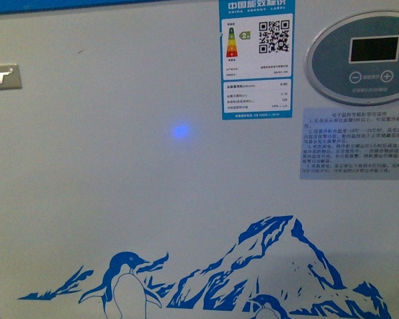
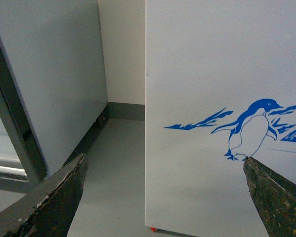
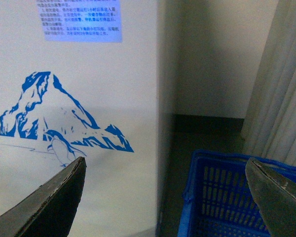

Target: Put drink in fridge

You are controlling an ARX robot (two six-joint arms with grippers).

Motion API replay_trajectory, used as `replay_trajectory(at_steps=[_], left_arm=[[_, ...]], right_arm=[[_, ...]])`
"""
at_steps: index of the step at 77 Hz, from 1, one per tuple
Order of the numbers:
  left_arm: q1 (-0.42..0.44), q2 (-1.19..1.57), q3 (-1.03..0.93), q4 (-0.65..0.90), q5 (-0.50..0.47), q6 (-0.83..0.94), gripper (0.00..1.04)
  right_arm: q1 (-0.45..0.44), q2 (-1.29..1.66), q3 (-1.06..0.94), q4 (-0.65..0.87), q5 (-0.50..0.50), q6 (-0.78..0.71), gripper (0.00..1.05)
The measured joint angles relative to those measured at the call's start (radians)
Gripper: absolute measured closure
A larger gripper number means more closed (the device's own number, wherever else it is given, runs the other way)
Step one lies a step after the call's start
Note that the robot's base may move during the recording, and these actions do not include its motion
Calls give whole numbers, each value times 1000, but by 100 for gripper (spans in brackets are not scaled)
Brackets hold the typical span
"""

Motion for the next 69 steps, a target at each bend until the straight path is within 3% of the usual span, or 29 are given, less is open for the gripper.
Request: replay_trajectory(at_steps=[4,11,14,28,37,51,69], left_arm=[[0,0,0,0,0,0,8],[0,0,0,0,0,0,8],[0,0,0,0,0,0,8],[0,0,0,0,0,0,8],[0,0,0,0,0,0,8],[0,0,0,0,0,0,8],[0,0,0,0,0,0,8]], right_arm=[[2,6,2,-6,16,8,8],[-13,228,109,-222,247,141,8],[-57,339,127,-211,275,196,8],[-317,1036,192,186,244,394,8],[-389,1474,304,392,262,540,8],[-395,1941,513,442,331,749,8],[-341,2271,794,396,422,911,8]])
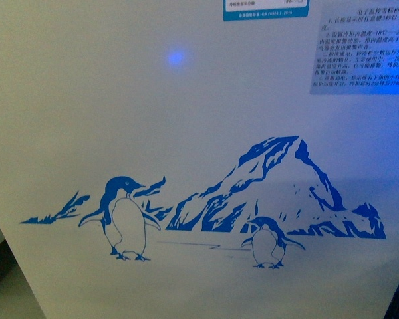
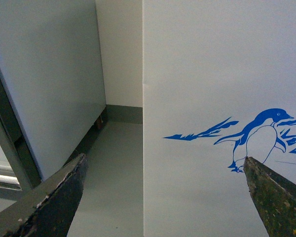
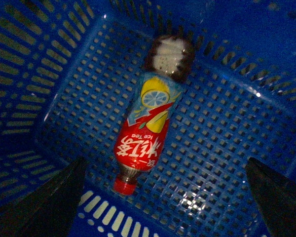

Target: Put drink in fridge

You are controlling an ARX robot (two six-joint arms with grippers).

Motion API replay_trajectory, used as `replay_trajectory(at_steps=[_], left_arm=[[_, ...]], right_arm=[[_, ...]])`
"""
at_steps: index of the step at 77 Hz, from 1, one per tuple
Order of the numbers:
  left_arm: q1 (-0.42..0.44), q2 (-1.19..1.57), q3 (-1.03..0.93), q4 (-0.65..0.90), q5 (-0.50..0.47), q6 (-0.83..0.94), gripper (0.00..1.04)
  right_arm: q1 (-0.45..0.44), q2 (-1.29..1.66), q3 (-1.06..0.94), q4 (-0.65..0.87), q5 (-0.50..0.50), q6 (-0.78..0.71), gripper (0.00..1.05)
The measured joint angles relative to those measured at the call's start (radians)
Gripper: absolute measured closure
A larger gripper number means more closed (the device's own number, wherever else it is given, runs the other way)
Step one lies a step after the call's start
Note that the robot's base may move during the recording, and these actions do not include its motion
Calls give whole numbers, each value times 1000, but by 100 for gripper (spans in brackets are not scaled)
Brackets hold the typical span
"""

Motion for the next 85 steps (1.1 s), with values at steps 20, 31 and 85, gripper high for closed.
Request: replay_trajectory(at_steps=[20,31,85], left_arm=[[0,0,0,0,0,0,8],[0,0,0,0,0,0,8],[0,0,0,0,0,0,8]], right_arm=[[34,286,264,-115,-1,109,8],[36,378,394,-155,-10,116,8],[-33,676,749,-317,-33,92,8]])
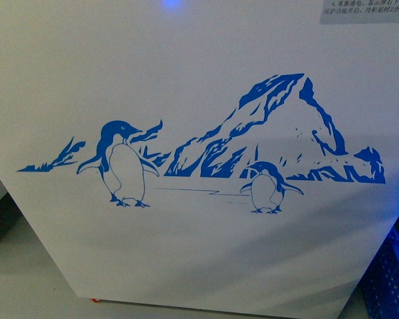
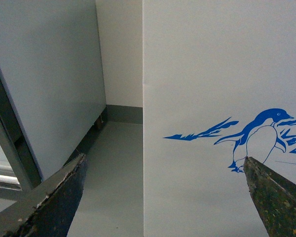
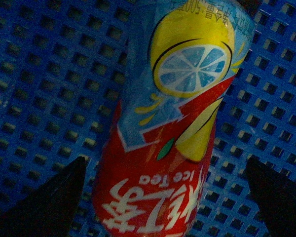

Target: Put drink in fridge

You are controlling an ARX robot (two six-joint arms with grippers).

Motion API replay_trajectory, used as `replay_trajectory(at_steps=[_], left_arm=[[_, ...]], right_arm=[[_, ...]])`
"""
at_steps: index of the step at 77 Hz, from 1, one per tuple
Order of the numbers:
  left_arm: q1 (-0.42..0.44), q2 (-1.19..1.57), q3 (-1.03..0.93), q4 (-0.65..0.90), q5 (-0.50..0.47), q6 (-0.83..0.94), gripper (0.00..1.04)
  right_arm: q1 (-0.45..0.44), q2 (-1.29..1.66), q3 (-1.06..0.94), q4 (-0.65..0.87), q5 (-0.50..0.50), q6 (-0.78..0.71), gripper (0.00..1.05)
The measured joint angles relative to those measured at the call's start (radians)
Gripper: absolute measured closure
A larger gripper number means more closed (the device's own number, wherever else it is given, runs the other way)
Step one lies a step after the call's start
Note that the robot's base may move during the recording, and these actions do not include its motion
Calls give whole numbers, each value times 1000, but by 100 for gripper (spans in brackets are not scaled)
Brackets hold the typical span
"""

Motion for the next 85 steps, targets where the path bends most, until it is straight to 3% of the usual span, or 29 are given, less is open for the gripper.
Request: replay_trajectory(at_steps=[8,40,60,74,85], left_arm=[[0,0,0,0,0,0,8],[0,0,0,0,0,0,8],[0,0,0,0,0,0,8],[0,0,0,0,0,0,8],[0,0,0,0,0,0,8]], right_arm=[[-11,38,48,-6,-39,-28,8],[-14,79,97,-70,-39,-85,8],[-16,43,13,-22,-65,-146,47],[-16,-39,-109,19,-108,-179,60],[5,-160,-246,96,-122,-234,63]])
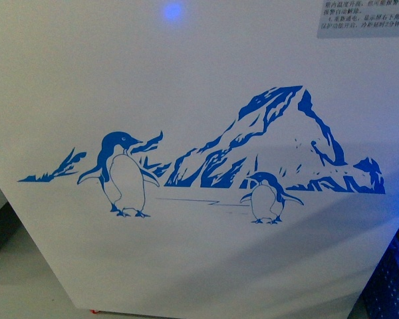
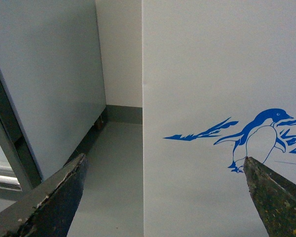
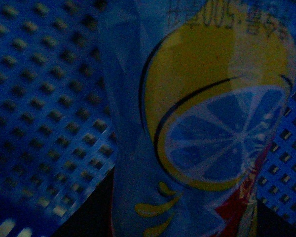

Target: Put drink in fridge

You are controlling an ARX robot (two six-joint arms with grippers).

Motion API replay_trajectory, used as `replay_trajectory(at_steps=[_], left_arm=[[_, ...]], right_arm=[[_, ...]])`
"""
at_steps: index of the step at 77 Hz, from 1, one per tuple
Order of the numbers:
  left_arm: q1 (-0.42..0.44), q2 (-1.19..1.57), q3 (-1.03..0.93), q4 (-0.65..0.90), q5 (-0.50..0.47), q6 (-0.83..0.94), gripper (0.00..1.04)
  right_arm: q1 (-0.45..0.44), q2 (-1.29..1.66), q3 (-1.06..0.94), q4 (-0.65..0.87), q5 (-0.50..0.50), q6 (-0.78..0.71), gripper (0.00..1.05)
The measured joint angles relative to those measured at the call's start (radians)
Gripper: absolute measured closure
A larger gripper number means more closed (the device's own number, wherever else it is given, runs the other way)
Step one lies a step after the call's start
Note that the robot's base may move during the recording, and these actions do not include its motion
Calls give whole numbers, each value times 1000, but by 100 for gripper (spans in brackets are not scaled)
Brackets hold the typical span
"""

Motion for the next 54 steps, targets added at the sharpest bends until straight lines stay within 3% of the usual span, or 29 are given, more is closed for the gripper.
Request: replay_trajectory(at_steps=[27,54], left_arm=[[0,0,0,0,0,0,8],[0,0,0,0,0,0,8]], right_arm=[[43,-752,-491,145,-140,-292,64],[58,-1517,-694,-51,-368,-500,64]])
